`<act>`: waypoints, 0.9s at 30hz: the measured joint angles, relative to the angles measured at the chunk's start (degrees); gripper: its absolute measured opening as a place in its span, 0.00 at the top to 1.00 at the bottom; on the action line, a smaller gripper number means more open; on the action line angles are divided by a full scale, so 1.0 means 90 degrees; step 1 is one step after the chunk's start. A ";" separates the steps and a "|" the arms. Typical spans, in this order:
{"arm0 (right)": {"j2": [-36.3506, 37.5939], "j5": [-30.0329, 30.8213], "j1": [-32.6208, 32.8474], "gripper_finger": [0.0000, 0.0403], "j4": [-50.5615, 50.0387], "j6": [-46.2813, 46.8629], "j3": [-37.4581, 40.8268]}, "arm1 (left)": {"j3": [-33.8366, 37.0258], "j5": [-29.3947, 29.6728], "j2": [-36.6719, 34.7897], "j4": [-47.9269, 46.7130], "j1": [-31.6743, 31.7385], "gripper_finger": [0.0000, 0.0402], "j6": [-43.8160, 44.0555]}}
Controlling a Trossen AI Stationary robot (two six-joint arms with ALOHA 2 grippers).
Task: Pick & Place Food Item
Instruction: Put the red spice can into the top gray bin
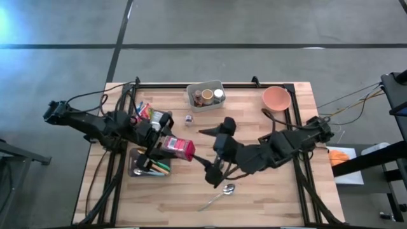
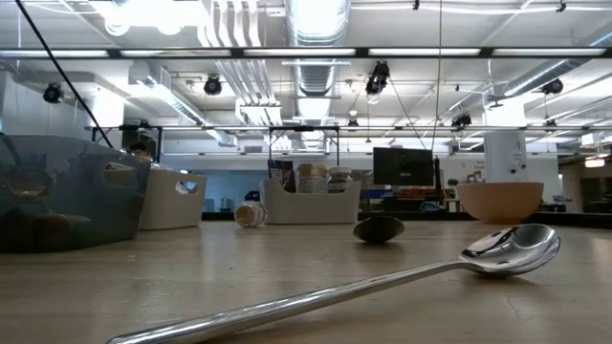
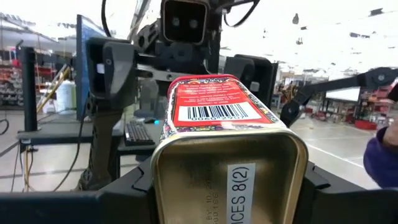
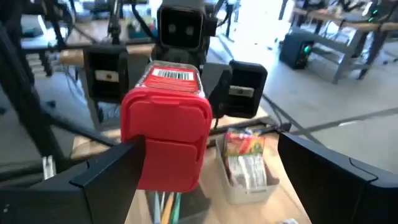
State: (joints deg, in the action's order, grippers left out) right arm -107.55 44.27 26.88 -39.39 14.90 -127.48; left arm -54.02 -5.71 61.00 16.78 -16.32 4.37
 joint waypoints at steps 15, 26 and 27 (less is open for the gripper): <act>0.0015 -0.1361 -0.0228 0.10 0.1006 -0.0553 0.0319 | -0.0002 0.0013 -0.0021 0.0040 0.0025 0.51 -0.0134; 0.0015 -0.1928 -0.0567 0.10 0.1635 -0.0802 0.0635 | -0.0005 -0.0079 -0.0018 0.0204 0.0025 0.51 -0.0132; 0.0015 -0.1928 -0.0594 0.10 0.1639 -0.0802 0.0641 | -0.0005 -0.0083 -0.0018 0.0204 0.0025 0.51 -0.0132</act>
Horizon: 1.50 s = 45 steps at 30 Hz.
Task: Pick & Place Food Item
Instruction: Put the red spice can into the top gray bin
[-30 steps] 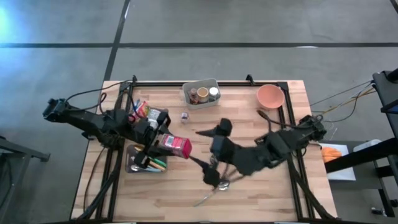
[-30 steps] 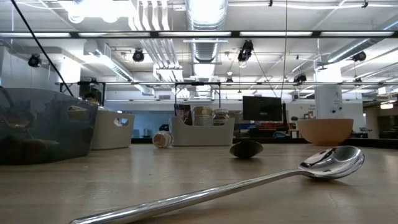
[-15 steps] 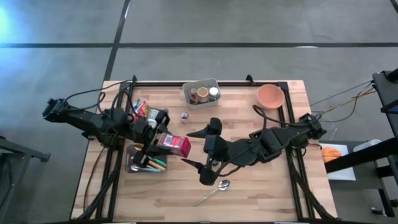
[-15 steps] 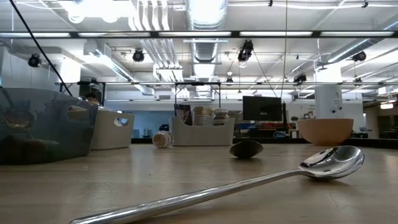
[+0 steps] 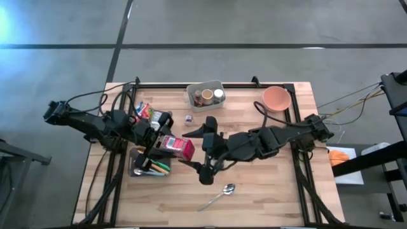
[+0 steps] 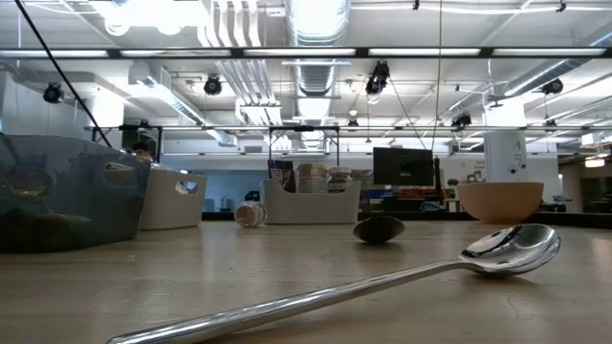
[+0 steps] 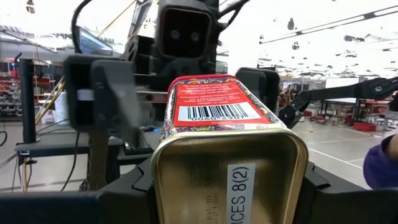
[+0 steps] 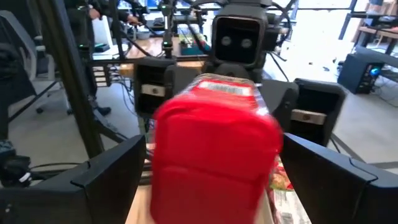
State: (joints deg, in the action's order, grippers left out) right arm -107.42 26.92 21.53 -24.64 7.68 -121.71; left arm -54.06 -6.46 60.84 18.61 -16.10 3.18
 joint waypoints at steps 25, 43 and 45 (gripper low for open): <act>0.0141 0.0180 -0.0113 0.48 -0.1183 0.0455 0.0028 | -0.0002 0.0476 -0.0125 -0.1298 0.0029 0.07 0.1215; 0.2955 0.0729 0.0466 0.48 -0.1355 0.0760 0.2238 | 0.0012 0.0981 -0.0335 -0.2521 -0.0321 0.15 0.2016; 0.3377 0.0836 0.0496 0.48 -0.1043 0.0747 0.2923 | 0.0036 0.0964 -0.0316 -0.2521 -0.0366 0.15 0.2040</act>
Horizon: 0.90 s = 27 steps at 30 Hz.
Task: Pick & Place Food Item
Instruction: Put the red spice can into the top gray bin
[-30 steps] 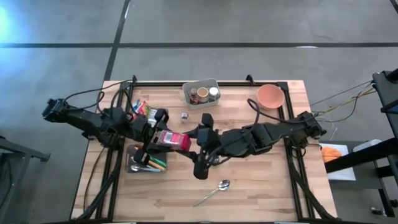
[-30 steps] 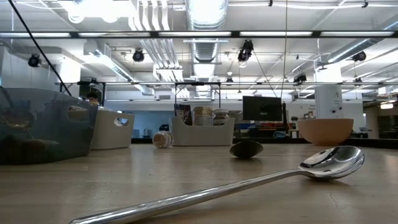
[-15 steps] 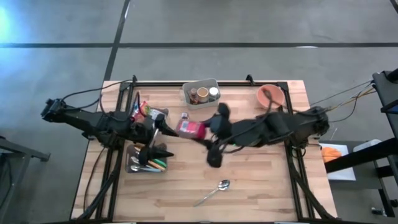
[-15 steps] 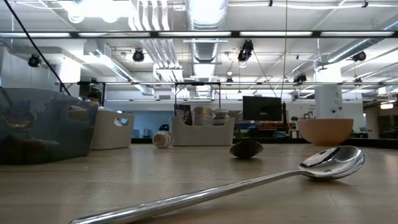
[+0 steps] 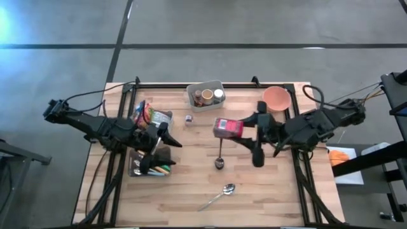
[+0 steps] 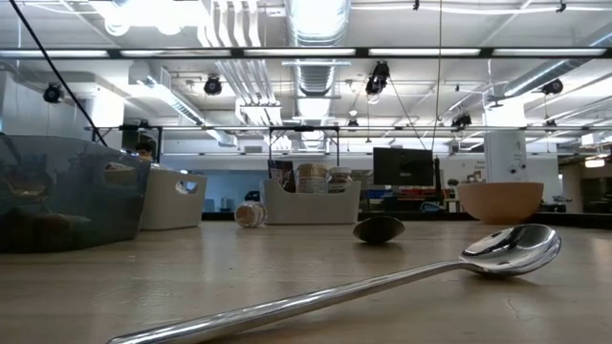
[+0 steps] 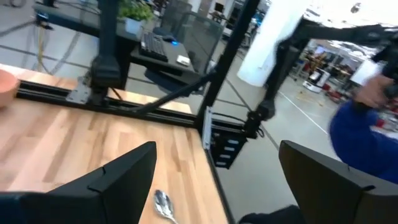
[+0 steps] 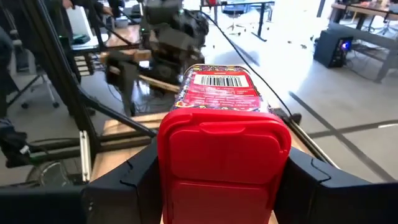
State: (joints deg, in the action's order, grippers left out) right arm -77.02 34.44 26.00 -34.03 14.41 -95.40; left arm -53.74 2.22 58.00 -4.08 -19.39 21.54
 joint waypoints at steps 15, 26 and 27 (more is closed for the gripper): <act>0.2448 0.0505 -0.1492 0.48 0.0094 0.0405 0.2211 | 0.1235 0.1547 0.0088 0.0727 0.0004 0.15 0.0139; 0.1412 -0.3419 -0.5221 0.48 -0.0398 -0.0219 0.1297 | 0.1445 0.1838 0.0114 0.0804 0.0004 0.15 0.0154; 0.1205 -0.3782 -0.5512 0.48 -0.0404 -0.0322 0.1211 | 0.1443 0.1903 0.0112 0.0802 0.0004 0.15 0.0131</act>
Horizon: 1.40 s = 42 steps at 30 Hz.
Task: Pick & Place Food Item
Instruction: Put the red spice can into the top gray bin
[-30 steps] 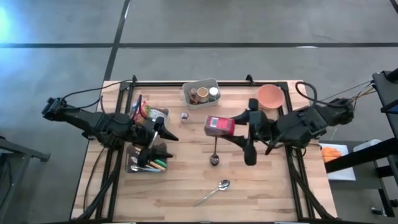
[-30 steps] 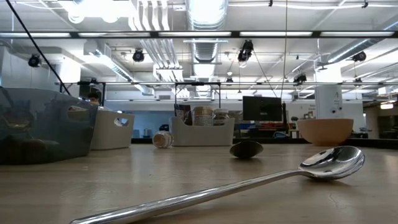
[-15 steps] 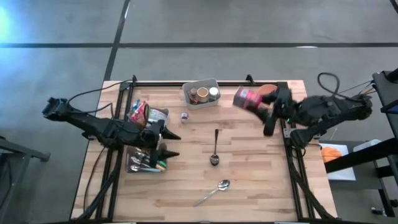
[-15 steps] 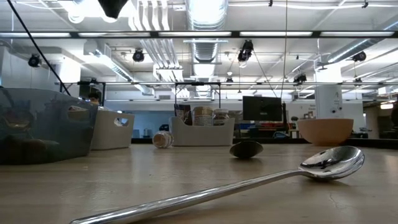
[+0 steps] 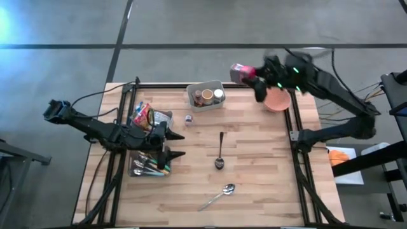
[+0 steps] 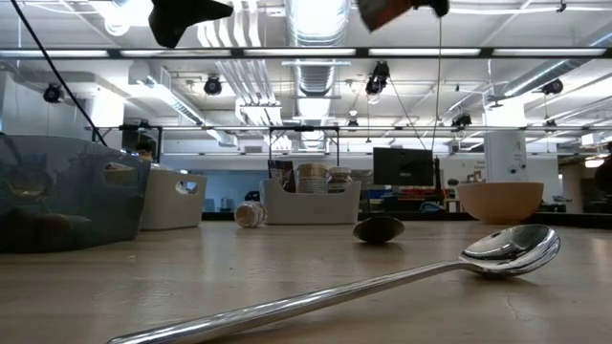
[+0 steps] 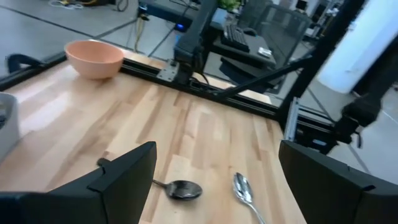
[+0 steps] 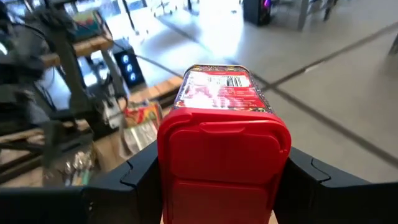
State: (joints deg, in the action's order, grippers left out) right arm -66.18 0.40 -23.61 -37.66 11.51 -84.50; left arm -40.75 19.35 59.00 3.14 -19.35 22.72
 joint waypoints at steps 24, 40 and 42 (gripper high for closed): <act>-0.5001 -0.0529 -0.1193 0.48 -0.2614 -0.2916 -0.4675 | -0.0007 0.1358 -0.0173 -0.0543 0.0032 0.15 0.0149; -0.6900 -0.0525 -0.1587 0.48 -0.3680 -0.5074 -0.5526 | -0.0007 0.1363 -0.0541 -0.0725 0.0049 0.15 0.0151; -0.7019 -0.0524 -0.1587 0.48 -0.3693 -0.5246 -0.5527 | -0.0007 0.1380 -0.0546 -0.0718 0.0049 0.15 0.0151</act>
State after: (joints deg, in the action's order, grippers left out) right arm -129.35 -4.32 -37.89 -70.90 -35.70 -134.24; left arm -40.82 31.77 54.08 -3.32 -18.92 24.08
